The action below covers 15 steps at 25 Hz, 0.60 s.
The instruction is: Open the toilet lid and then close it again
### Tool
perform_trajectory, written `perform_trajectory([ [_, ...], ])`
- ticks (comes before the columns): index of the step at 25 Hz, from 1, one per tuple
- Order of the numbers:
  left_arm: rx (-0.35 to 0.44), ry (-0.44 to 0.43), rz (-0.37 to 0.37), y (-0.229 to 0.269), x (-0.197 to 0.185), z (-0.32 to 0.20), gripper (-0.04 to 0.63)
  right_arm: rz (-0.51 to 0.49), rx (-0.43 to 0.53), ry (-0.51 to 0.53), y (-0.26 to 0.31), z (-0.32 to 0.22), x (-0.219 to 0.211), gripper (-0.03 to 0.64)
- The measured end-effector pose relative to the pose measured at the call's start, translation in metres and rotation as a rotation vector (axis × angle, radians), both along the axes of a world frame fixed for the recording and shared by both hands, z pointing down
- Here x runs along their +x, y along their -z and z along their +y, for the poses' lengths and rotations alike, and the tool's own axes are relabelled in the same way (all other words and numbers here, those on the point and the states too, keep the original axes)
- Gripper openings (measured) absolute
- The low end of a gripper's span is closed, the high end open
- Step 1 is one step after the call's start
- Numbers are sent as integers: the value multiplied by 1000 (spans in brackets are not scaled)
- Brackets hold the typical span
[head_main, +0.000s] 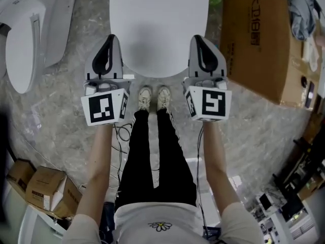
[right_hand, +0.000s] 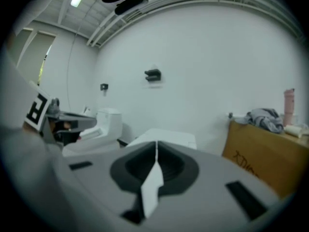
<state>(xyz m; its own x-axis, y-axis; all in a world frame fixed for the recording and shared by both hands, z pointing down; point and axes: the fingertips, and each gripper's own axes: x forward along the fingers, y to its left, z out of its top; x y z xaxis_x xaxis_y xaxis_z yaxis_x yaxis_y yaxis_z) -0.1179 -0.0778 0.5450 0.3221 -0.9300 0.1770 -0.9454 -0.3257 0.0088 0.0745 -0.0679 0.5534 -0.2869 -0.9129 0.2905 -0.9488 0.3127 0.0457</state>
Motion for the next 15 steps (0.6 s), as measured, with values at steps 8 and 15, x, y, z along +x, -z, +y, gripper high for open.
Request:
perform_trajectory([
  [8,-112,-28,-34,-69,3,34,26,66,-140,54,-79,38,-7,31],
  [15,-176,-115,-54,-103,20,51,73,69,-264,125,-117,62,-11,31],
])
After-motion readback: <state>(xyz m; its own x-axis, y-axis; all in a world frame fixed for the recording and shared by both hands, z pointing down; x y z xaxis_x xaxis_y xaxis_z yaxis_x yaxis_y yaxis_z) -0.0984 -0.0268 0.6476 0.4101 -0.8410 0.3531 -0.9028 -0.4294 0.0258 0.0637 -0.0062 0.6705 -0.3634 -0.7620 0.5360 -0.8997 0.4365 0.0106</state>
